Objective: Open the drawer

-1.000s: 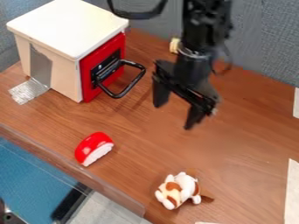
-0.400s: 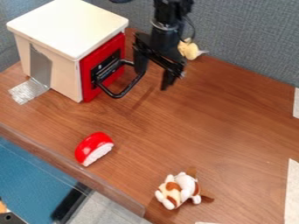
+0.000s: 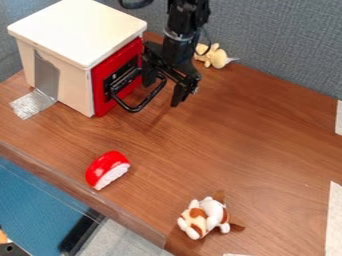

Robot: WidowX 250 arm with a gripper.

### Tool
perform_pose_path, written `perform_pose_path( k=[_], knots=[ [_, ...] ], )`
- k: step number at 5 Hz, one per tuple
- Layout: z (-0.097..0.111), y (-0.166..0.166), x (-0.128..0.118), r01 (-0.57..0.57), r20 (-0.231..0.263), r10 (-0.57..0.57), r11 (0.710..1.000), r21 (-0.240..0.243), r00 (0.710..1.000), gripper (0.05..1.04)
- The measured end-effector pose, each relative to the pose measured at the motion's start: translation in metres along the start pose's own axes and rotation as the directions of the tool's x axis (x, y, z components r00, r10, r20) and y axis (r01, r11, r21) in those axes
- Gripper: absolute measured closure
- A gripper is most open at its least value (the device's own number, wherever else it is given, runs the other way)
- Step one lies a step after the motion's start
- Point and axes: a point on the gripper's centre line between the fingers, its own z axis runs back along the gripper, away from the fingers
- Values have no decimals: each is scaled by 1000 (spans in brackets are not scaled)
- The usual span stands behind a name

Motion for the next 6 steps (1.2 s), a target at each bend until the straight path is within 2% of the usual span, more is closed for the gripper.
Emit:
perform_pose_path(
  k=[1,2,4,5,6],
  knots=[
    [-12,2,-3,-9,-37,9,1000,19,999,84],
    [-15,1,-3,-16,-35,17,1000,17,999,120],
    [-16,-8,-4,-38,-29,38,999,1,999,697],
    [-14,-22,-4,-42,-41,41,999,-23,998,905],
    [-11,-40,-7,-53,-51,51,998,-39,997,959]
  ],
)
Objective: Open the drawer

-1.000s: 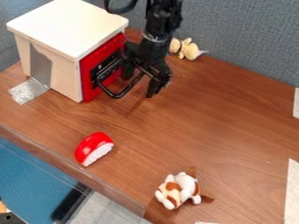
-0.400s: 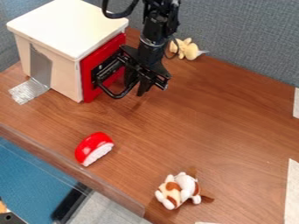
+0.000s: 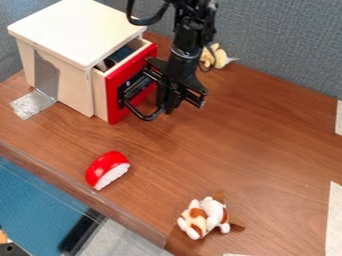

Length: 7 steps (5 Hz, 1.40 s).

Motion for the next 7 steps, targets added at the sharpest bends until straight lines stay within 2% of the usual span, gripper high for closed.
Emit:
perform_pose_path(
  k=[1,3,7],
  knots=[
    [9,-20,-1,10,5,-10,1000,0,1000,961],
    [13,-49,-4,-27,-1,27,1000,-9,1000,962],
    [20,-58,1,-161,6,161,986,-40,987,962]
  ],
)
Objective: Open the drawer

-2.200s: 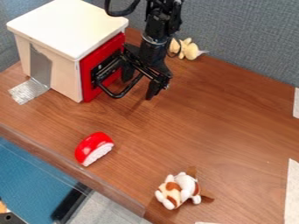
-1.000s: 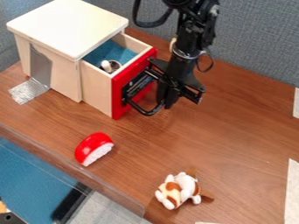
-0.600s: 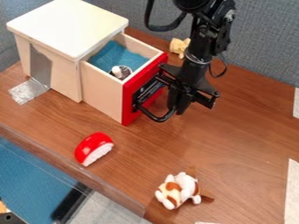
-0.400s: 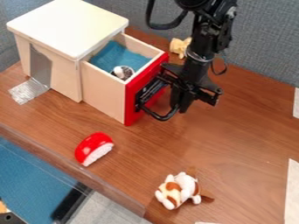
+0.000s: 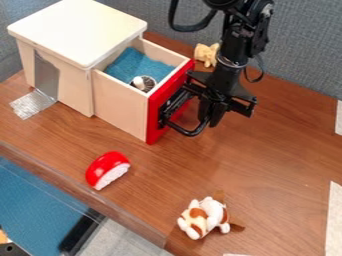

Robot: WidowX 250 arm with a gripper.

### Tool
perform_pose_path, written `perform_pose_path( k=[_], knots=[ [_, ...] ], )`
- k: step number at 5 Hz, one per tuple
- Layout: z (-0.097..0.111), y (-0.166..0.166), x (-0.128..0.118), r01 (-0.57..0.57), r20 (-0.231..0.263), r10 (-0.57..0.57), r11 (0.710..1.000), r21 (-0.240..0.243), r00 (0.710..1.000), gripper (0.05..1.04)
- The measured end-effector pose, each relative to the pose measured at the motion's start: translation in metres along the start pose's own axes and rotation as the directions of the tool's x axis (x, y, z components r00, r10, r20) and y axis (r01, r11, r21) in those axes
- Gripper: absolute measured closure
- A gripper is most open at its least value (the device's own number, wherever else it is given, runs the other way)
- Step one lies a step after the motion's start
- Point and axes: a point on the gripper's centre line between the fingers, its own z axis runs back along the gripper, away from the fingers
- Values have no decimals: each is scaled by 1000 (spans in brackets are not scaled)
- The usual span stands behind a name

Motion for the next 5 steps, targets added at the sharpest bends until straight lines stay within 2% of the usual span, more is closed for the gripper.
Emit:
perform_pose_path(
  k=[2,3,4,5],
  knots=[
    [0,-1,-1,-23,0,23,1000,-10,1000,932],
    [8,-3,-5,-97,2,97,995,-35,995,714],
    [41,-8,0,-41,89,46,997,-63,995,409],
    [74,-16,-3,48,152,-33,995,-92,988,133]
  ],
)
